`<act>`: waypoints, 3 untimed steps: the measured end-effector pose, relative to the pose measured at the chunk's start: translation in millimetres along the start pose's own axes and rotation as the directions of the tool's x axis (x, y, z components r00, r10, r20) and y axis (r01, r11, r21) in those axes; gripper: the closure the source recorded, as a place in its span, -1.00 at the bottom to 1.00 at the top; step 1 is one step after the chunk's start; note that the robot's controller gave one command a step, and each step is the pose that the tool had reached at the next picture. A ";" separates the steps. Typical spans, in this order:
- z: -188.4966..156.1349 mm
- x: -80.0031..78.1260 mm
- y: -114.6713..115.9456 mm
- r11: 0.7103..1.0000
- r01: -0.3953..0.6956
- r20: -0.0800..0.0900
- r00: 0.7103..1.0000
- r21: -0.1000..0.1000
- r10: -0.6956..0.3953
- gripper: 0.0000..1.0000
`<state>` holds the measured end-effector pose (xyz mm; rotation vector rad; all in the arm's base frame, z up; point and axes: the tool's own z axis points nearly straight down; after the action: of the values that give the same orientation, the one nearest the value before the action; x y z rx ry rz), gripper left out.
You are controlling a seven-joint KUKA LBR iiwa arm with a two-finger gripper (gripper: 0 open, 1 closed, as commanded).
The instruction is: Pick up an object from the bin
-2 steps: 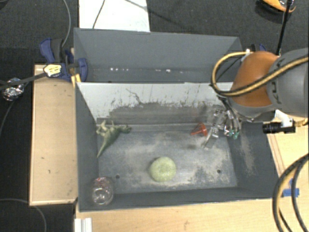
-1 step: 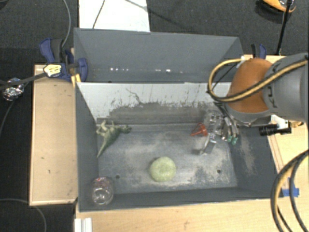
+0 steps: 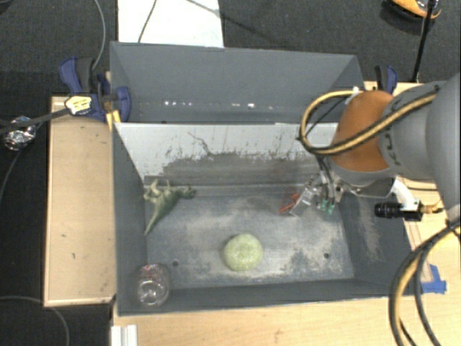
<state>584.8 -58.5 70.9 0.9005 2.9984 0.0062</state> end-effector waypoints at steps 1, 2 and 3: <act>0.0 -0.1 -0.1 1.000 0.001 0.000 1.000 0.000 -0.001 1.00; -4.8 1.2 -0.8 1.000 0.001 -0.002 1.000 0.002 -0.001 1.00; -26.6 2.6 -1.6 1.000 0.002 -0.008 1.000 0.005 -0.002 1.00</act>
Offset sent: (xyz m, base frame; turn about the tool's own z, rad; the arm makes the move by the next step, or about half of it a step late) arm -0.0002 0.0001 0.0774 0.0000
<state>581.4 -58.4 97.4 0.9004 3.0075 0.0029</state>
